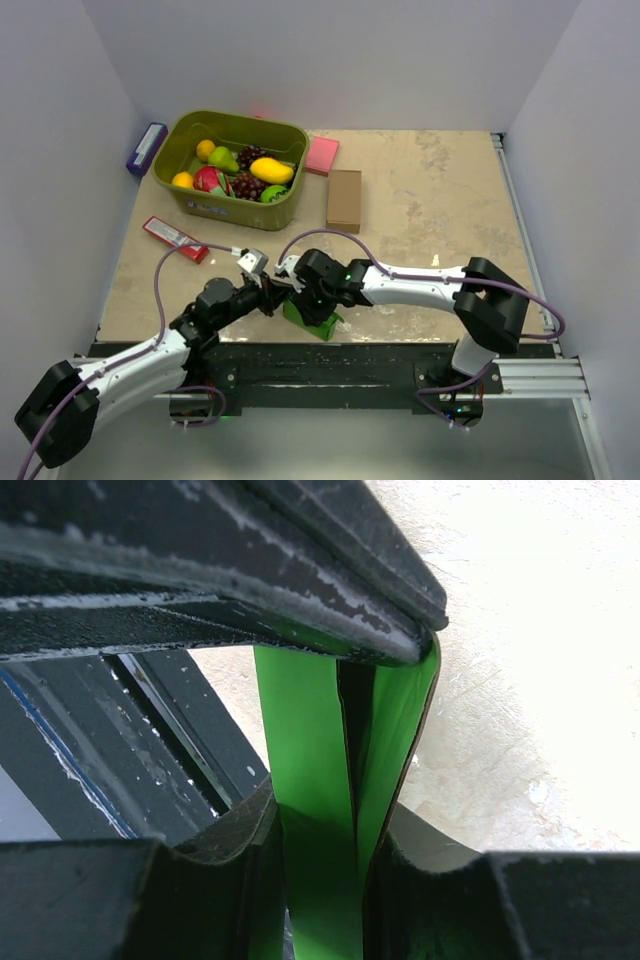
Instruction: Fold the paper box
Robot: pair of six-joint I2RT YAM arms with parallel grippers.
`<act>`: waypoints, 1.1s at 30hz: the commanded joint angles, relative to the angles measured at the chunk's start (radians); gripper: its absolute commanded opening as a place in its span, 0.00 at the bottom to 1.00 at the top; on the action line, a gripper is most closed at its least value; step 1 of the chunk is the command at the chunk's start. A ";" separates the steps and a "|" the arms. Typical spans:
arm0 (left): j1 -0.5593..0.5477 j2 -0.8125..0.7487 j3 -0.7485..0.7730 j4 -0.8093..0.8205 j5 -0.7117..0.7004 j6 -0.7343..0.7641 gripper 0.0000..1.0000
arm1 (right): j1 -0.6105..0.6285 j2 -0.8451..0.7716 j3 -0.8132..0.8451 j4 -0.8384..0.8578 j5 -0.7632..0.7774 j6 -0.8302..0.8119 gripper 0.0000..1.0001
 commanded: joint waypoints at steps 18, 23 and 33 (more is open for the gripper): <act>-0.017 -0.034 0.277 -0.293 -0.055 0.104 0.00 | -0.050 -0.006 -0.069 -0.029 0.128 -0.058 0.00; -0.017 0.044 0.431 -0.411 -0.047 0.145 0.00 | -0.047 -0.035 -0.049 -0.053 0.066 -0.105 0.00; -0.015 -0.046 0.501 -0.608 -0.043 0.144 0.56 | -0.047 -0.134 -0.095 0.008 -0.024 -0.120 0.00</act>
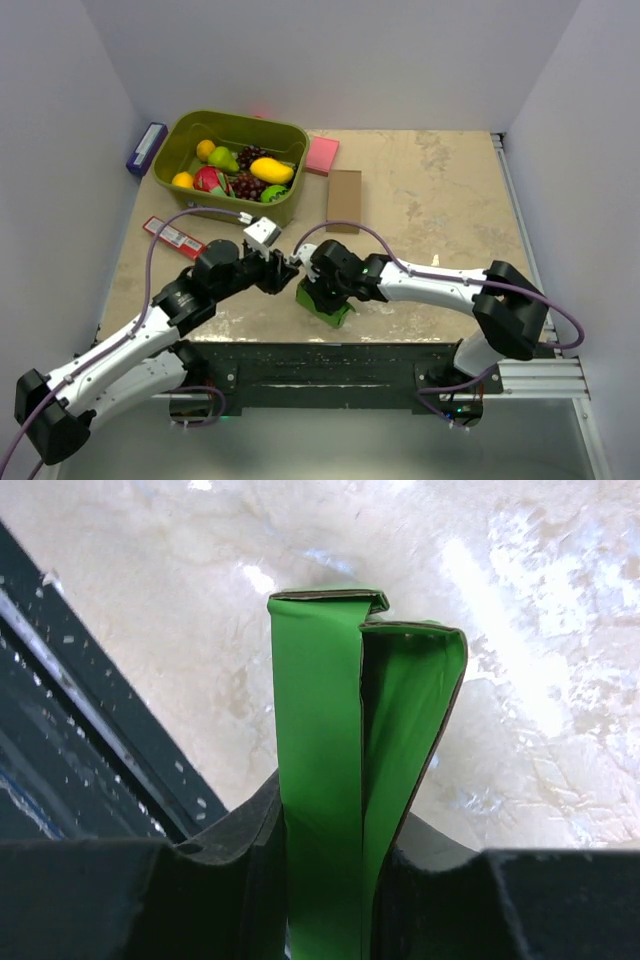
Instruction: Fold the paper box
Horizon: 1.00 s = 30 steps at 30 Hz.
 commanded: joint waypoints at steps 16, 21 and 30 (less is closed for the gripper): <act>-0.001 -0.088 -0.352 0.396 0.017 -0.267 0.82 | 0.014 -0.011 -0.061 0.116 -0.053 -0.122 0.00; -0.001 -0.003 -0.381 0.546 0.013 -0.293 0.80 | 0.014 -0.008 -0.062 0.119 -0.050 -0.122 0.00; 0.001 0.048 -0.425 0.646 -0.030 -0.306 0.70 | 0.014 -0.001 -0.059 0.108 -0.043 -0.119 0.00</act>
